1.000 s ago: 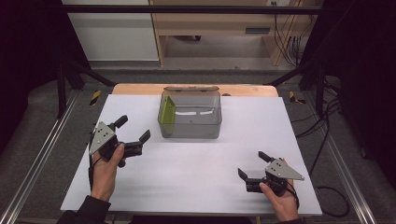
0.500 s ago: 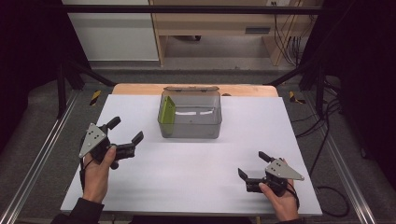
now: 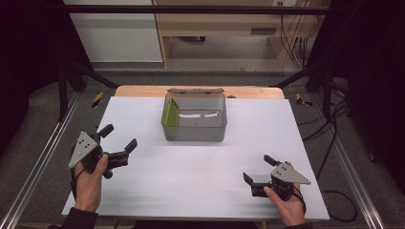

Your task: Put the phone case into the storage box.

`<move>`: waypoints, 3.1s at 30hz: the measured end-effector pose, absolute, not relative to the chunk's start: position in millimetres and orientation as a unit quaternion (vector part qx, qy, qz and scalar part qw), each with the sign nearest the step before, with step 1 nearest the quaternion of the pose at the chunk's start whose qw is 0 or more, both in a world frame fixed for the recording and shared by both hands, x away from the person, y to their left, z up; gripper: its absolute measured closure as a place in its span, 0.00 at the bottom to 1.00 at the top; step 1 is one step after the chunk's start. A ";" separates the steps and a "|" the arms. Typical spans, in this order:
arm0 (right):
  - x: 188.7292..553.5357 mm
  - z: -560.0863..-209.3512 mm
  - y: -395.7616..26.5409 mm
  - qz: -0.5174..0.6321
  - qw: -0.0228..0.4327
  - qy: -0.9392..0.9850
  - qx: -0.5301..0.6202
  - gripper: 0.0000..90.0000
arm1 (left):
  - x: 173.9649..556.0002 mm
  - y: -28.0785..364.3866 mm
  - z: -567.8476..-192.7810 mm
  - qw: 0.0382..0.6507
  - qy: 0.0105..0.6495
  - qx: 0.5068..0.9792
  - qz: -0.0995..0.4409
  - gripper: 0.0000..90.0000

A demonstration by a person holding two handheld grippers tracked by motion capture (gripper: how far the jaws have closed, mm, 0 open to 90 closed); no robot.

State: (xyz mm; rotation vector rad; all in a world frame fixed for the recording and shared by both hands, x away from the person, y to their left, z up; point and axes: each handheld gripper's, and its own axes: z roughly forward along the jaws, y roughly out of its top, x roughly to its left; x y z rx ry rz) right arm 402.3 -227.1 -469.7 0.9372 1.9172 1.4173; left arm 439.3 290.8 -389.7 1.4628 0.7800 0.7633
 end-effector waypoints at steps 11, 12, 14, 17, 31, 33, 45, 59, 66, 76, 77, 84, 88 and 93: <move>402.3 -470.4 -226.5 0.524 0.288 0.722 0.348 0.03 | 431.2 300.0 -393.7 0.609 0.341 0.633 0.334 0.01; 402.3 -470.4 -226.5 0.524 0.288 0.722 0.348 0.03 | 430.4 300.8 -393.9 0.610 0.341 0.633 0.335 0.01; 402.4 -470.4 -226.6 0.524 0.288 0.722 0.348 0.03 | 428.7 302.5 -394.5 0.611 0.342 0.631 0.336 0.01; 402.2 -470.2 -226.8 0.524 0.290 0.722 0.347 0.04 | 425.7 305.6 -396.4 0.611 0.345 0.628 0.337 0.01; 401.3 -470.3 -231.6 0.524 0.315 0.715 0.339 0.05 | 413.7 309.4 -412.8 0.613 0.356 0.623 0.331 0.01; 401.2 -470.3 -232.0 0.525 0.319 0.714 0.336 0.05 | 412.3 309.8 -414.8 0.616 0.358 0.619 0.331 0.01; 401.0 -470.7 -233.4 0.526 0.328 0.711 0.334 0.05 | 406.8 316.3 -430.6 0.609 0.373 0.617 0.330 0.01; 401.0 -470.0 -235.2 0.528 0.324 0.709 0.336 0.05 | 404.1 313.0 -447.8 0.606 0.362 0.634 0.315 0.01; 401.0 -469.8 -238.1 0.529 0.326 0.707 0.338 0.05 | 404.5 310.9 -452.9 0.617 0.364 0.624 0.312 0.01; 401.4 -468.4 -242.3 0.546 0.318 0.694 0.346 0.05 | 404.3 311.7 -459.7 0.614 0.360 0.626 0.318 0.01; 401.4 -468.4 -242.8 0.546 0.318 0.694 0.346 0.05 | 404.5 311.7 -460.5 0.613 0.360 0.628 0.317 0.01; 401.9 -468.8 -244.6 0.548 0.319 0.690 0.350 0.05 | 403.4 306.4 -462.0 0.611 0.342 0.638 0.320 0.01; 401.9 -468.9 -245.0 0.553 0.315 0.684 0.356 0.04 | 403.6 302.9 -462.4 0.610 0.338 0.642 0.319 0.01; 402.3 -468.9 -246.6 0.557 0.316 0.677 0.361 0.04 | 405.9 296.5 -461.3 0.611 0.331 0.643 0.321 0.01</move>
